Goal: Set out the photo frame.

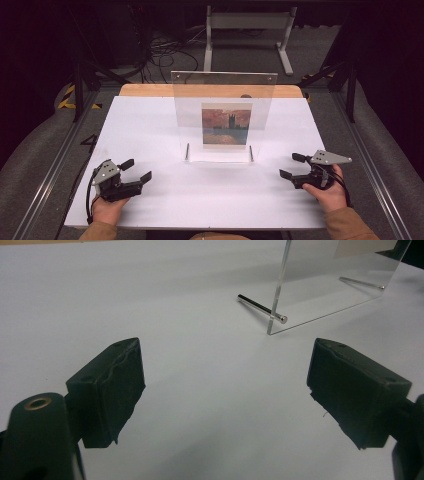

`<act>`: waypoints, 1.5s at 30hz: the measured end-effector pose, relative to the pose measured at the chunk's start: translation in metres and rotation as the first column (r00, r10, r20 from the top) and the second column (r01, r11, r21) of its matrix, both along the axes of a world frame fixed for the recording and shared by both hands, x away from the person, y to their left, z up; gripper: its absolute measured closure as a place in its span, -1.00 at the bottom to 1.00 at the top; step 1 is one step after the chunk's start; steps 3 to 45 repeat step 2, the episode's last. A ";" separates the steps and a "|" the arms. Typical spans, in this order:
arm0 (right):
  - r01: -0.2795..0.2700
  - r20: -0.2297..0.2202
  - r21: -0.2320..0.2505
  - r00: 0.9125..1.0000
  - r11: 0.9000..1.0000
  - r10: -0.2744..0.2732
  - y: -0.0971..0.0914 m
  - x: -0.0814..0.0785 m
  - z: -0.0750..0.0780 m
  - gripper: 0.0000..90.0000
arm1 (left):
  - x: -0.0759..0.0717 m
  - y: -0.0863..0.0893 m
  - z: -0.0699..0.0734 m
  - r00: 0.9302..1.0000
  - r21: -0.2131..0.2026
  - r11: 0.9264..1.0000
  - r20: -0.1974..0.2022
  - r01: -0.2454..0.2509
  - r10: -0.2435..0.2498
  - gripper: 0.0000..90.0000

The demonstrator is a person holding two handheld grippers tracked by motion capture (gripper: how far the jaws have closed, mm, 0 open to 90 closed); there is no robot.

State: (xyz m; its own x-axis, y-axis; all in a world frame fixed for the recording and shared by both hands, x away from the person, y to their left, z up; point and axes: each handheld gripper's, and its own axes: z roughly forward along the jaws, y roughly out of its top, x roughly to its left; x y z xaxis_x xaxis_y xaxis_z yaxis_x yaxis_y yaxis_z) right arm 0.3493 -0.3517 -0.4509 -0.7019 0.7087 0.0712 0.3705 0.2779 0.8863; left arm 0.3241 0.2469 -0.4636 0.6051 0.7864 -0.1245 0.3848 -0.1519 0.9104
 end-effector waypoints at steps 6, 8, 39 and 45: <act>-0.005 0.005 -0.008 1.000 1.000 0.005 0.001 0.000 0.000 -0.69 | 0.000 -0.002 0.000 1.000 0.003 1.000 0.000 0.002 -0.002 -0.65; -0.005 0.005 -0.008 1.000 1.000 0.005 0.001 0.000 0.000 -0.69 | 0.000 -0.002 0.000 1.000 0.003 1.000 0.000 0.002 -0.002 -0.65; -0.005 0.005 -0.008 1.000 1.000 0.005 0.001 0.000 0.000 -0.69 | 0.000 -0.002 0.000 1.000 0.003 1.000 0.000 0.002 -0.002 -0.65; -0.005 0.005 -0.008 1.000 1.000 0.005 0.001 0.000 0.000 -0.69 | 0.000 -0.002 0.000 1.000 0.003 1.000 0.000 0.002 -0.002 -0.65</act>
